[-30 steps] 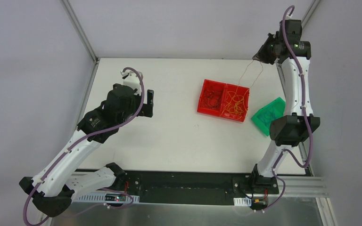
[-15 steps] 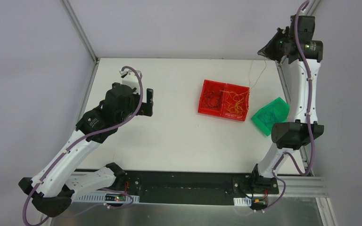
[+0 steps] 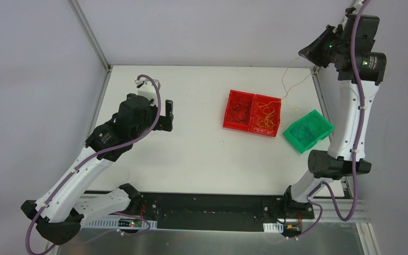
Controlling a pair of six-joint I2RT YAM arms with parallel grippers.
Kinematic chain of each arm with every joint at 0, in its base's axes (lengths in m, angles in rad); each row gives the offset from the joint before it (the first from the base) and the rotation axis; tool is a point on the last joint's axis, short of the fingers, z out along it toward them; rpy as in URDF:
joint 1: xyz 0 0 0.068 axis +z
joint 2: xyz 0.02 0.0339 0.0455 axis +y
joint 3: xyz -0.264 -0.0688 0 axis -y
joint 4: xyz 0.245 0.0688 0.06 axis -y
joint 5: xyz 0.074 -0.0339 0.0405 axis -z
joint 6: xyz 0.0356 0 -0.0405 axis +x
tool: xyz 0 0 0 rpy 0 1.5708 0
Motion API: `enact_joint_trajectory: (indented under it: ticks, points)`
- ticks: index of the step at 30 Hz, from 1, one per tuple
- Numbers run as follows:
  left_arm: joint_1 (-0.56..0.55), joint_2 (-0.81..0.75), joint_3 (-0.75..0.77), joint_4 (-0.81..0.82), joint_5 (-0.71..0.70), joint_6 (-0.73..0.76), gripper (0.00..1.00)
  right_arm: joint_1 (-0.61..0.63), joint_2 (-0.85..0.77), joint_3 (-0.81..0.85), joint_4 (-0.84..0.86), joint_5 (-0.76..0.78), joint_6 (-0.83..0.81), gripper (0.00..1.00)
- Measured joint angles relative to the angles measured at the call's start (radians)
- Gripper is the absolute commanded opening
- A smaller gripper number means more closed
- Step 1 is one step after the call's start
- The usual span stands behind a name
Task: Untangle the cables
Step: Pick up the cable from the bin, then place the cable in the bin.
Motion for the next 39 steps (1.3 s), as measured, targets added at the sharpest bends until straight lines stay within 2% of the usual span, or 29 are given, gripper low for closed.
enact_joint_trajectory:
  ticks: [4, 10, 16, 21, 31, 39]
  points:
    - [0.0, 0.012, -0.003, 0.001, 0.052, -0.037, 0.95, 0.0, -0.004, 0.066, -0.011, -0.002, 0.006, 0.0]
    - [0.0, 0.117, -0.006, 0.013, 0.162, -0.1, 0.95, 0.0, -0.011, 0.099, 0.0, -0.06, 0.04, 0.0]
    - [0.0, 0.146, -0.014, 0.019, 0.2, -0.11, 0.95, 0.0, -0.03, -0.035, 0.061, -0.146, 0.083, 0.0]
    - [0.0, 0.136, -0.014, 0.028, 0.2, -0.11, 0.95, 0.007, -0.018, -0.064, 0.104, -0.228, 0.127, 0.0]
    - [0.0, 0.112, -0.015, 0.031, 0.199, -0.109, 0.96, 0.011, -0.056, -0.284, 0.189, -0.256, 0.143, 0.0]
    - [0.0, 0.097, -0.022, 0.035, 0.198, -0.108, 0.96, -0.06, -0.079, -0.466, 0.256, -0.308, 0.161, 0.0]
